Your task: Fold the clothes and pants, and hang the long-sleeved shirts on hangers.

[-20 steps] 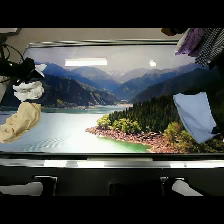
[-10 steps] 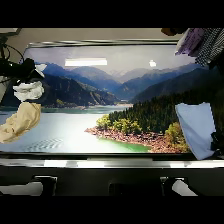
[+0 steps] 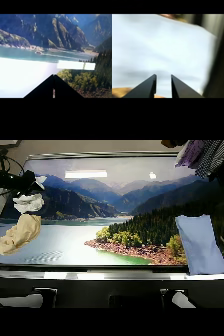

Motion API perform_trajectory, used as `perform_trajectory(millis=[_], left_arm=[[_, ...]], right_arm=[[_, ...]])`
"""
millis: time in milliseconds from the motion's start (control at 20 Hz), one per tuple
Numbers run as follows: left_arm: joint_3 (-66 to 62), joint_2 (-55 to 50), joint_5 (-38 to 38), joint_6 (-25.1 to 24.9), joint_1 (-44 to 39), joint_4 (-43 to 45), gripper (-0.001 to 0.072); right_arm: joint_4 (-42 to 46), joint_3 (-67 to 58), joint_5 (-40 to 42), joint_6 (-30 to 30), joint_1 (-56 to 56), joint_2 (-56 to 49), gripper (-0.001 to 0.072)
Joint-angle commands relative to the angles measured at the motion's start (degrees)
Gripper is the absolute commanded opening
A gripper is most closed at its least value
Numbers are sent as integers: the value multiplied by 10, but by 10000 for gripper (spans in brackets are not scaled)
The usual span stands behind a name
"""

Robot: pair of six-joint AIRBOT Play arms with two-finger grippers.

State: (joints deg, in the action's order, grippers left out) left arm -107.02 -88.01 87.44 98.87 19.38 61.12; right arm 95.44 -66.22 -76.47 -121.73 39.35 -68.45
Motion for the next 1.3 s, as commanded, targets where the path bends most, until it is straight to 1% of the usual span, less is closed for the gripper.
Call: perform_trajectory(millis=[0, 50, 100, 200, 250, 400, 550, 700, 850, 1250], left_arm=[[0, 0, 2, -32, -14, 11, 21], [0, 1, 3, -40, -25, 28, 20], [0, 3, 5, -54, -42, 50, 20], [15, 17, 6, -80, -79, 93, 20], [36, 30, 2, -89, -99, 112, 20], [143, 91, -45, -89, -139, 129, 20], [225, 136, -59, -89, -149, 129, 21], [241, 135, -30, -89, -147, 141, 22], [242, 130, -30, -89, -147, 140, 22], [242, 128, -30, -89, -147, 140, 22]], right_arm=[[-216, -102, 122, 168, -68, 7, 169], [-234, -116, 133, 192, -121, 7, 159], [-235, -120, 136, 204, -174, 7, 125], [-223, -120, 126, 217, -289, 5, 116], [-214, -120, 120, 219, -342, 5, 45], [-188, -120, 111, 221, -482, 5, 42], [-162, -120, 106, 221, -566, 5, 42], [-156, -120, 104, 221, -589, 5, 42], [-158, -120, 71, 221, -589, 5, 43], [-158, -120, 76, 221, -589, 5, 43]])
